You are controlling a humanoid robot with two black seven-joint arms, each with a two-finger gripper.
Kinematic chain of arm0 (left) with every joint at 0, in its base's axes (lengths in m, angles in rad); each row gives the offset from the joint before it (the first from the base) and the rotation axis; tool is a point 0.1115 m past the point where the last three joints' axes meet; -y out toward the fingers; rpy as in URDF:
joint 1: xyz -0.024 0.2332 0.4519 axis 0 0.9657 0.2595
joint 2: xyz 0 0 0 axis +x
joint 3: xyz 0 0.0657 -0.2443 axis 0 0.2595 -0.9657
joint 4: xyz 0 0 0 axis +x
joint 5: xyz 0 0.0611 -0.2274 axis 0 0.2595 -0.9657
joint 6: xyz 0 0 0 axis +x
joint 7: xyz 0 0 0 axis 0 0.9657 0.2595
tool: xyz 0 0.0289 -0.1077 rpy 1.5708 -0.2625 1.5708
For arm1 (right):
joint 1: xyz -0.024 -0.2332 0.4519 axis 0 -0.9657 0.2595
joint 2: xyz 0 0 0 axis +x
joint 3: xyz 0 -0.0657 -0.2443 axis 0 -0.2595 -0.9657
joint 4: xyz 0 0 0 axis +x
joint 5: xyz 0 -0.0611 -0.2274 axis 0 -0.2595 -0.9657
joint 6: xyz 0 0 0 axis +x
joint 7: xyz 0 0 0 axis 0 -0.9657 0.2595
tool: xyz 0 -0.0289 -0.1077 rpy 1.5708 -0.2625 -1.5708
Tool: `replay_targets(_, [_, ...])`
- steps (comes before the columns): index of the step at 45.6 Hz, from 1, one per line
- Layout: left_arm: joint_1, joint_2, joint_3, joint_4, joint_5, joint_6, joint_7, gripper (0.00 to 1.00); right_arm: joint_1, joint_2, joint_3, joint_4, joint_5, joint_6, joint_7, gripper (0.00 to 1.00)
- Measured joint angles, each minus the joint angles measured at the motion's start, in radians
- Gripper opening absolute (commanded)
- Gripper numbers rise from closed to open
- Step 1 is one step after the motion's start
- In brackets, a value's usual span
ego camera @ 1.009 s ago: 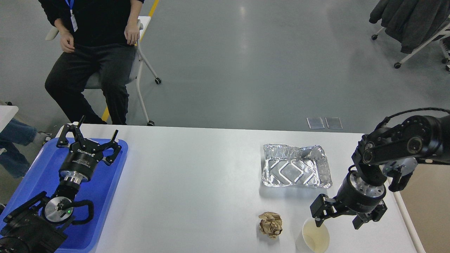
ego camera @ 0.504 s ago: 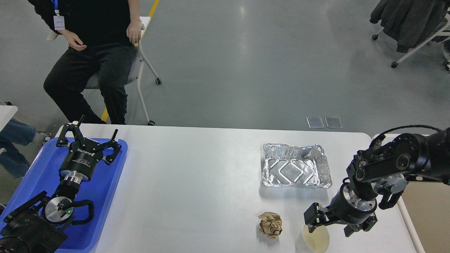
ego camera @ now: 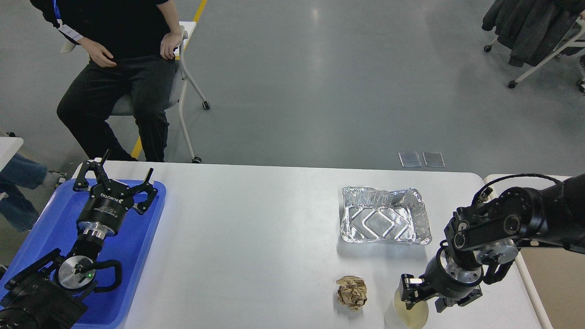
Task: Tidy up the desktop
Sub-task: 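Close the right gripper around the white paper cup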
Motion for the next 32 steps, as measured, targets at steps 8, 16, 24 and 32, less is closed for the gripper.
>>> replay_targets(8, [0.0,0.0,0.0,0.0,0.0,0.0,0.0,0.99,0.0,-0.003,-0.001,0.0,0.003,0.005,-0.063,0.0])
replay_targets(16, [0.0,0.0,0.0,0.0,0.0,0.0,0.0,0.99,-0.001,-0.006,0.002,0.001,0.028,0.025,-0.128,0.0])
replay_targets(24, [0.0,0.0,0.0,0.0,0.0,0.0,0.0,0.99,-0.001,-0.008,0.006,0.001,0.047,0.032,-0.157,0.0])
replay_targets(32, [0.0,0.0,0.0,0.0,0.0,0.0,0.0,0.99,0.007,-0.014,0.008,0.0,0.056,0.038,-0.171,0.0])
